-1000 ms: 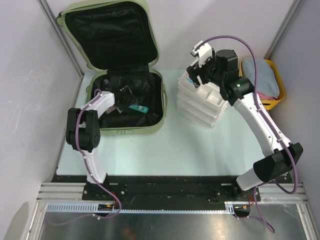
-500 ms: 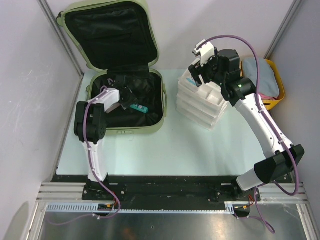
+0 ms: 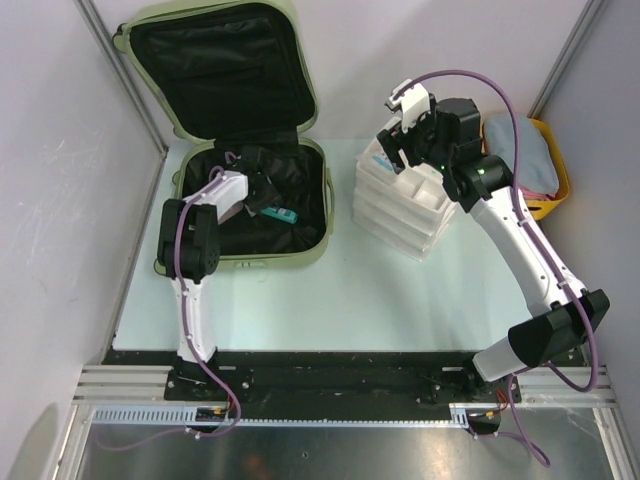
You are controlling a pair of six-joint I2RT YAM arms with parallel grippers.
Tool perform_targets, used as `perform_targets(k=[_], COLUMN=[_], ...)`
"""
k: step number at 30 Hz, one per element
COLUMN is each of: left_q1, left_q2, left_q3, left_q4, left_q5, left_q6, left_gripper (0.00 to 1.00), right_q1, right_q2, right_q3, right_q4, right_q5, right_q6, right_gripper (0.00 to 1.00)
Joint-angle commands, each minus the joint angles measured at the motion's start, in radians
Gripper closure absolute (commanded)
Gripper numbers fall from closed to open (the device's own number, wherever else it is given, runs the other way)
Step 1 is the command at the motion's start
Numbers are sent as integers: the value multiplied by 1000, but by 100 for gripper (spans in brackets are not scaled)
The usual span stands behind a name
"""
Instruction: Open, take out, and arrange the luggage
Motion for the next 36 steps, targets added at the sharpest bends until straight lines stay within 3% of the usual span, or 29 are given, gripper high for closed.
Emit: perform_targets(k=[1, 6, 15, 24, 26, 29, 30, 32, 36], left_q1=[-15, -16, -19, -18, -9, 5, 5, 4, 11], left_q2=[79, 24, -280, -297, -265, -307, -323, -344, -292], left_q3=[30, 30, -72, -80, -65, -115, -155, -184, -172], left_q4=[18, 13, 15, 98, 96, 96, 96, 98, 95], left_q5=[7, 47, -6, -7, 50, 81, 78, 61, 1], left_q6=[42, 77, 142, 289, 313, 252, 216, 179, 120], left_gripper=[56, 88, 100, 100, 93, 59, 40, 22, 26], right_q1=[-5, -6, -5, -3, -3, -3, -3, -3, -3], right_q2=[-23, -32, -49, -48, -46, -48, -49, -49, -49], right_q3=[54, 51, 5, -24, -22, -22, -24, -28, -33], right_q4=[1, 1, 38, 73, 75, 69, 67, 67, 67], right_q5=[9, 6, -22, -43, -48, -45, -45, -40, -40], right_q6=[-19, -26, -6, 1, 0, -6, -5, 0, 4], right_gripper=[19, 19, 20, 20, 19, 19, 19, 19, 19])
